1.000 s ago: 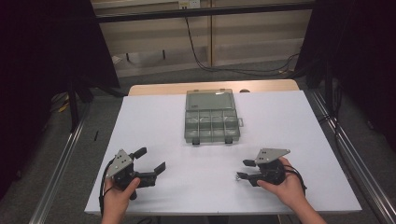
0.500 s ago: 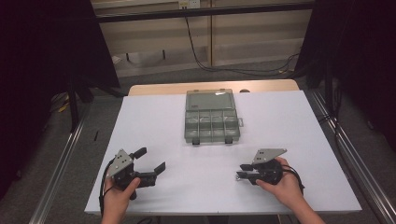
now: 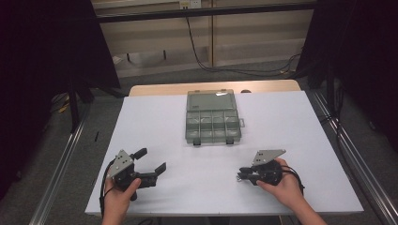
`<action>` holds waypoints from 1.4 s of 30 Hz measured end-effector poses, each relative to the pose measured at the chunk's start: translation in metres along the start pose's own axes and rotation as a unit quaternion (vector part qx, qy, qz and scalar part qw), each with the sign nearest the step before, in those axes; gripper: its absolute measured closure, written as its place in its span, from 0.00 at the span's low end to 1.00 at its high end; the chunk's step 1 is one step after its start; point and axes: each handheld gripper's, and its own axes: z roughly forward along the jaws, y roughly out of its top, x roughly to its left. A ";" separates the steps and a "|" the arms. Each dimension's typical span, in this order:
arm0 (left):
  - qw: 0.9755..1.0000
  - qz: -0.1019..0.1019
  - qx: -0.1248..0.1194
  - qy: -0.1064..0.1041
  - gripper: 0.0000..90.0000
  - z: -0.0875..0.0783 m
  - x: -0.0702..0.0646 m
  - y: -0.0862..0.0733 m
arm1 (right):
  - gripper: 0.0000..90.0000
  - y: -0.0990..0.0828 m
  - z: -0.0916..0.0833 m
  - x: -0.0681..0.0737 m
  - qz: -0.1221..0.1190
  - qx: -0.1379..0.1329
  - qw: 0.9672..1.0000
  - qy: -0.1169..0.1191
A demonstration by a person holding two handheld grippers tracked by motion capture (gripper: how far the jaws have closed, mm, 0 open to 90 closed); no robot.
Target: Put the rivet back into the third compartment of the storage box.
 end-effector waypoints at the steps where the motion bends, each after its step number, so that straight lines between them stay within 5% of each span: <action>1: 1.000 0.000 0.000 0.000 0.06 0.000 0.000 0.000 | 0.86 0.000 0.000 0.000 -0.001 0.000 1.000 0.000; 16: 1.000 0.002 0.003 0.002 0.06 0.000 0.001 0.000 | 0.98 0.001 0.000 -0.002 0.006 0.002 1.000 0.000; 28: 1.000 0.003 0.005 0.002 0.06 0.001 0.000 -0.001 | 0.89 0.004 -0.004 -0.001 0.022 -0.033 0.999 -0.006; 42: 1.000 0.007 0.011 0.001 0.06 0.001 0.001 -0.001 | 0.86 0.008 0.007 0.001 0.012 -0.028 1.000 0.005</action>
